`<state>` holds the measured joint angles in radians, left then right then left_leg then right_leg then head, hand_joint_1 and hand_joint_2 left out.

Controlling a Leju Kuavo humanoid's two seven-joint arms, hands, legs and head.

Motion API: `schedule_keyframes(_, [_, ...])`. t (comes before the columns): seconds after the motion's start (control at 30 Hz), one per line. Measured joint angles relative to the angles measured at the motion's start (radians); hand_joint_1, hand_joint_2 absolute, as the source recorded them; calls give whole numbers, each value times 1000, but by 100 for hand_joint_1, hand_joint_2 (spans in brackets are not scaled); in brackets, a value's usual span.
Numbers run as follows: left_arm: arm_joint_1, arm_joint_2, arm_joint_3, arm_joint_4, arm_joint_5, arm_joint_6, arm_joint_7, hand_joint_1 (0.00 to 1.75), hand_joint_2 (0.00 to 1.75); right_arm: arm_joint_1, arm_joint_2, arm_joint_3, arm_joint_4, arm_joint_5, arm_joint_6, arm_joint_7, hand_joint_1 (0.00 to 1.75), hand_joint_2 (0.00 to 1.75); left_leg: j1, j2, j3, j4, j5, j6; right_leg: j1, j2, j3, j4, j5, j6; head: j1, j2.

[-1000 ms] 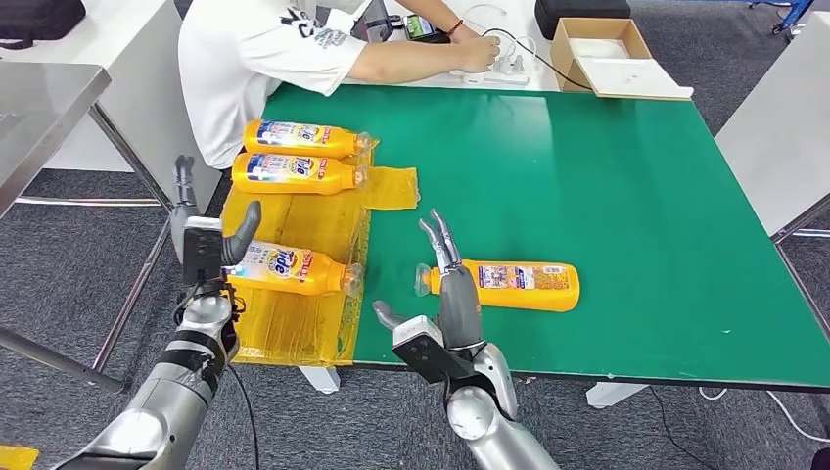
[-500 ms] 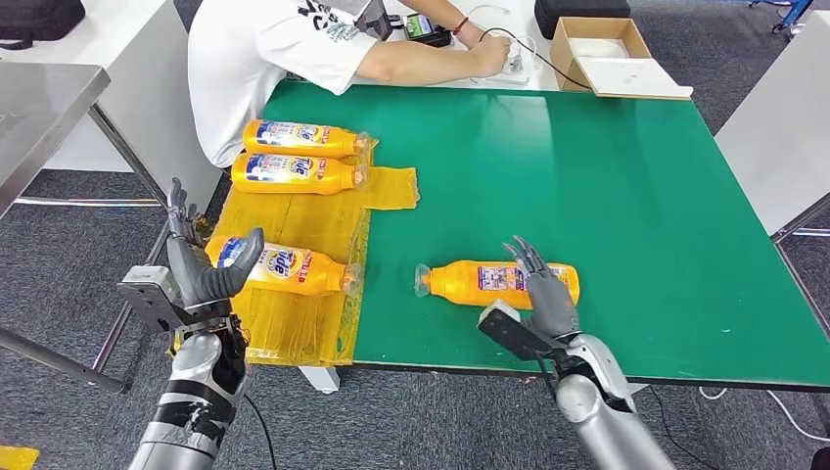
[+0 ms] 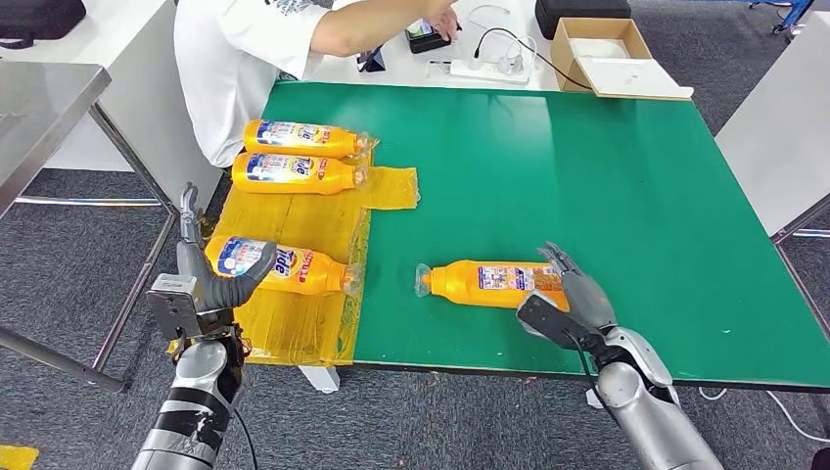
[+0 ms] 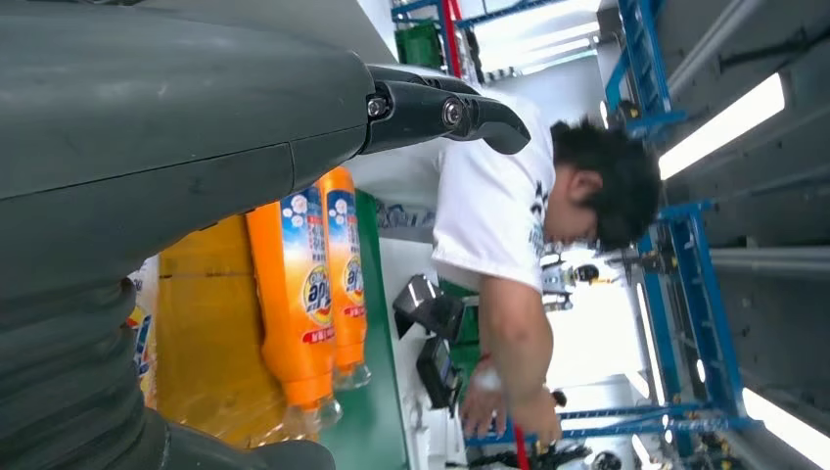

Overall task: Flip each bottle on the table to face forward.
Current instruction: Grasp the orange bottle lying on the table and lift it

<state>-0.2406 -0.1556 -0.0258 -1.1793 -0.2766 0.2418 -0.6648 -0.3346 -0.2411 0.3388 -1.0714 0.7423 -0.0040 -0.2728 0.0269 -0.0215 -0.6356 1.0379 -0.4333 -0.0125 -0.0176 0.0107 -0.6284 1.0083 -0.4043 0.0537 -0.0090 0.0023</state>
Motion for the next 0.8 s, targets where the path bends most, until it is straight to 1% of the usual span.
schedule_keyframes(0.13, [0, 1, -9, 23, -25, -8, -1, 0, 175, -67, -12, 8, 93, -7, 30, -14, 0, 175, 0, 0, 0, 0, 0, 0, 0, 0, 0, 0, 0, 0, 0, 0])
schedule_keyframes(0.4, [-9, 1, -14, 66, -27, -34, -1, 0, 175, -184, -12, 47, 251, 0, 54, -32, 0, 175, 0, 0, 0, 0, 0, 0, 0, 0, 0, 0, 0, 0, 0, 0])
schedule_keyframes(0.67, [-28, 0, -21, 114, -25, -57, -1, 0, 175, -309, -3, 124, 388, 4, 131, -32, 0, 175, 0, 0, 0, 0, 0, 0, 0, 0, 0, 0, 0, 0, 0, 0])
schedule_keyframes(0.8, [-32, 0, -31, 130, -25, -60, -1, 0, 175, -344, 4, 150, 429, 2, 146, -33, 0, 175, 0, 0, 0, 0, 1, 0, 0, 0, 0, 0, 0, 0, 0, 0])
